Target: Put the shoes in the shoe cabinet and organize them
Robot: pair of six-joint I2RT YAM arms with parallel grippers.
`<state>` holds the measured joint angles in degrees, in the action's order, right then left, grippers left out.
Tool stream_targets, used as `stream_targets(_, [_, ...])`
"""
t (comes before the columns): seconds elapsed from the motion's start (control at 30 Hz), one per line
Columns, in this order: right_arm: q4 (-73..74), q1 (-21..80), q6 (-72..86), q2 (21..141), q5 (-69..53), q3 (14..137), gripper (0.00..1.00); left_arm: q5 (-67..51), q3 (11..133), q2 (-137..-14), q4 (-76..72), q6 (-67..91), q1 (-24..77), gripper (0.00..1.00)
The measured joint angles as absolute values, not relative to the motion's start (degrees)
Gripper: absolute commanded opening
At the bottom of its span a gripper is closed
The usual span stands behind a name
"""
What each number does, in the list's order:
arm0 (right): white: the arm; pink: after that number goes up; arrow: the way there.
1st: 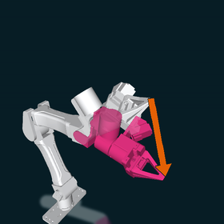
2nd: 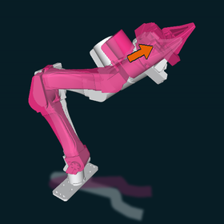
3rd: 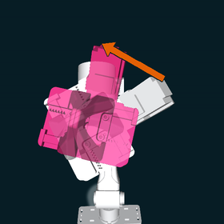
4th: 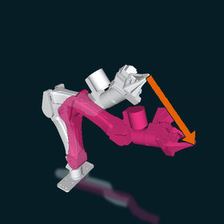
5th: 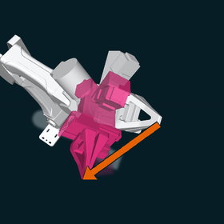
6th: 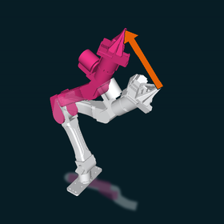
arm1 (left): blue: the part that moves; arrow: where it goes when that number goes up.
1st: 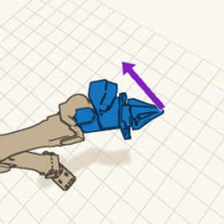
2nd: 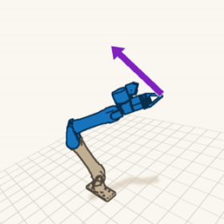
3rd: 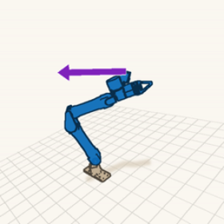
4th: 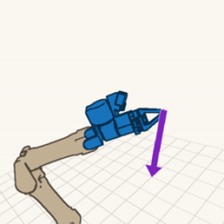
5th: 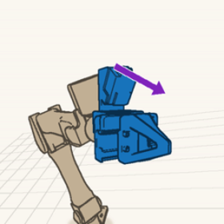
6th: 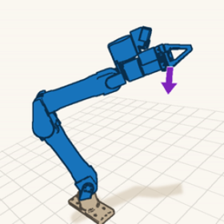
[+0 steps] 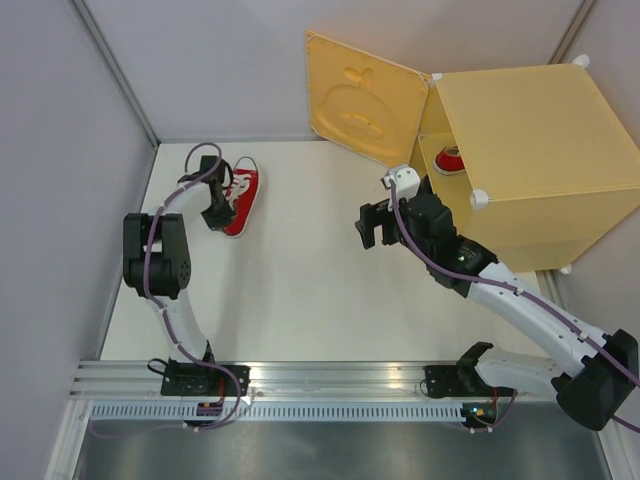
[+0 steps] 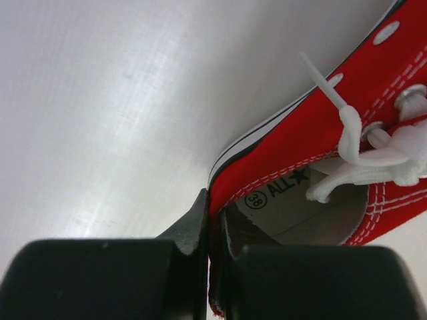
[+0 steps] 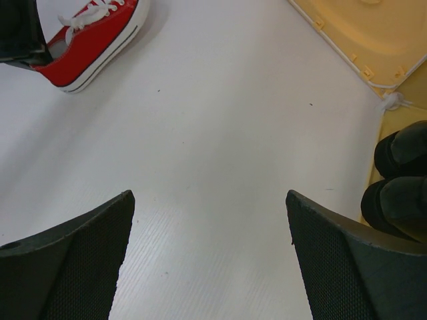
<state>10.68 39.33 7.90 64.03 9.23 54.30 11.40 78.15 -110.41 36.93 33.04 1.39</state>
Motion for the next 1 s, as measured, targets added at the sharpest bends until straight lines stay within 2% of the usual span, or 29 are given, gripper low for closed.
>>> stream_targets(0.4, [8.58, 39.33, 7.94, 60.62, 12.16, 53.12, 0.98, 9.74, 79.96, -110.10, 41.08, 29.23, 27.24, 0.02])
stream_targets(0.67, [8.54, 39.33, 7.94, 60.62, 13.06, 53.10, 0.98, 8.19, 83.55, -111.07, 41.78, 24.67, 36.03, 0.04])
stream_targets(0.87, [8.58, 39.33, 7.94, 61.32, 13.43, 53.10, 0.98, 7.51, 83.74, -113.75, 41.71, 22.48, 37.39, 0.24])
stream_targets(0.9, [8.58, 39.33, 7.97, 61.41, 13.45, 53.10, 0.98, 7.44, 83.74, -113.69, 41.69, 22.41, 37.45, 0.33])
stream_targets(0.97, [8.58, 39.33, 8.16, 61.73, 13.45, 53.10, 0.98, 6.98, 83.74, -113.56, 41.54, 22.11, 37.63, 0.44])
stream_targets(1.0, [8.62, 39.33, 8.25, 61.91, 13.43, 53.10, 0.98, 6.85, 83.74, -113.54, 41.50, 22.04, 37.65, 0.55])
